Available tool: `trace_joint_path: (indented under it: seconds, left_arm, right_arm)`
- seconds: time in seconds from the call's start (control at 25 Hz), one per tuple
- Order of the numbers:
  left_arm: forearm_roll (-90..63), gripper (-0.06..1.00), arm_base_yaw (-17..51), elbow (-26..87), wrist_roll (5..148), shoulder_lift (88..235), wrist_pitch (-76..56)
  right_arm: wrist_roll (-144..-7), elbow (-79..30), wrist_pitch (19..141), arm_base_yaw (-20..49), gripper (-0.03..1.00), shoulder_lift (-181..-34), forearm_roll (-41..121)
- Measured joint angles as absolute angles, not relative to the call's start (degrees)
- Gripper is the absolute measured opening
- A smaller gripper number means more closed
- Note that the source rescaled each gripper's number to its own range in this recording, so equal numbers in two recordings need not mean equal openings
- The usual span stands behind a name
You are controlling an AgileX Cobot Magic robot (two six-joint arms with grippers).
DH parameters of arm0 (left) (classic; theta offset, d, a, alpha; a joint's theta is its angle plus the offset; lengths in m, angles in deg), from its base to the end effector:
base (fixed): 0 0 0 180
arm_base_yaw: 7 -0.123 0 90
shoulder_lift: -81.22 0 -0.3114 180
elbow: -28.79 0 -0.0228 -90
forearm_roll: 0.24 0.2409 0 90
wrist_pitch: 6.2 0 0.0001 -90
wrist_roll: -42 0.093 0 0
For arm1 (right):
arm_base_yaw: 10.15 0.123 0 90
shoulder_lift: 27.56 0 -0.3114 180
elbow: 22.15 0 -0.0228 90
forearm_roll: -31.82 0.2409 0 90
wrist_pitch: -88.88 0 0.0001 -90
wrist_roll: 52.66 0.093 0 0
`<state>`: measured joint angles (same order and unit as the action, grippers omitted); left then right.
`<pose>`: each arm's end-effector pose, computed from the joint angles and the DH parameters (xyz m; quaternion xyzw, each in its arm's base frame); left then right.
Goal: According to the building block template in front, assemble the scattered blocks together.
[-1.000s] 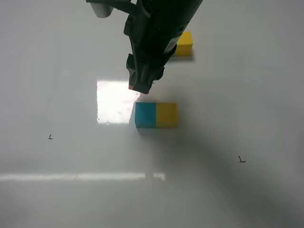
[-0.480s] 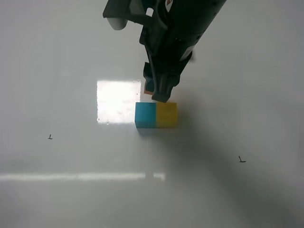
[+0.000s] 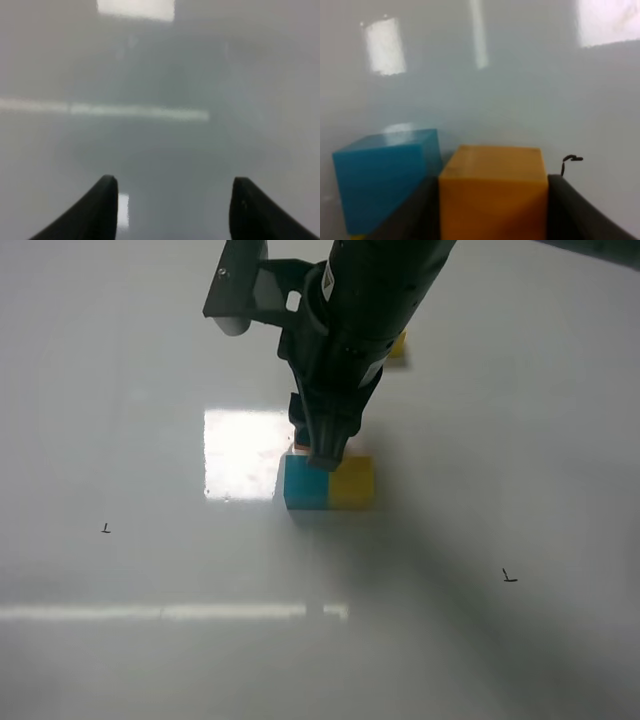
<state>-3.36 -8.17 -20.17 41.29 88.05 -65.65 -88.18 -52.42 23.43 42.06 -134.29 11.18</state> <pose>-0.0387 -0.0052 0.2747 -0.0130 0.8441 -0.0251 0.5354 0.2531 0.2777 0.4318 -0.6568 0.6586 -0.1298 0.3435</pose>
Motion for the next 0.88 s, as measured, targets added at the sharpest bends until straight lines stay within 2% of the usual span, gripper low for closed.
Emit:
trace_joint_path:
  seconds: [0.88]
  left_arm:
    - [-3.4, 0.24, -8.2, -20.2, 41.3, 88.1, -65.7]
  right_arm:
    - [-93.0, -52.4, 24.7, 42.1, 0.40, -134.8, 13.7]
